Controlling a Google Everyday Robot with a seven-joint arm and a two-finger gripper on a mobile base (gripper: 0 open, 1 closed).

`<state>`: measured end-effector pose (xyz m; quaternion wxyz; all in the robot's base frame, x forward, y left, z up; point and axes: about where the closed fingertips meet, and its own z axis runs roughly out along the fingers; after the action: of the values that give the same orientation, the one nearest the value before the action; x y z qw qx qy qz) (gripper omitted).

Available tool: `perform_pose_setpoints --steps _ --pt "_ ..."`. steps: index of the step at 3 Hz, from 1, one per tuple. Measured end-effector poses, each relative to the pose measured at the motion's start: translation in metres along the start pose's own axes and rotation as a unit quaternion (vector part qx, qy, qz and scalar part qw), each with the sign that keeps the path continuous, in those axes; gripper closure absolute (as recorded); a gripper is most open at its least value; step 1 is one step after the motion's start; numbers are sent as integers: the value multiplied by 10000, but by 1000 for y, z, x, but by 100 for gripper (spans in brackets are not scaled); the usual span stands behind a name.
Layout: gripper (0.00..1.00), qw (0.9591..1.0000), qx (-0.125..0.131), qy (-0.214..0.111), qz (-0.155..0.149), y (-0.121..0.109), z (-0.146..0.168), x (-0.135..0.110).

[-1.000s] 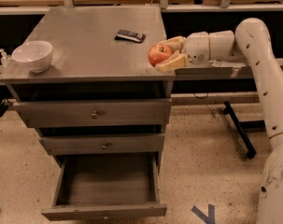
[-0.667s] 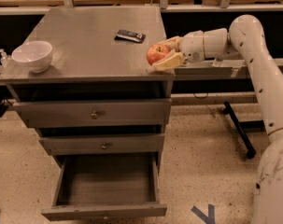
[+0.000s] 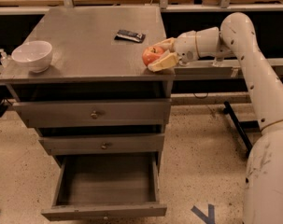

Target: Pick apple from bottom drawer and place on counter

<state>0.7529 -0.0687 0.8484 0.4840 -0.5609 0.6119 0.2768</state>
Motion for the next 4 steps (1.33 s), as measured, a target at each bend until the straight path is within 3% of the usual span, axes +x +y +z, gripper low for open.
perform_pose_setpoints --steps 2,3,4 --pt "19 10000 -57 -10 3 2 8 0" --pt "0 9996 -142 -222 74 2 4 1" --pt "0 9966 -12 -825 36 -4 -34 -13"
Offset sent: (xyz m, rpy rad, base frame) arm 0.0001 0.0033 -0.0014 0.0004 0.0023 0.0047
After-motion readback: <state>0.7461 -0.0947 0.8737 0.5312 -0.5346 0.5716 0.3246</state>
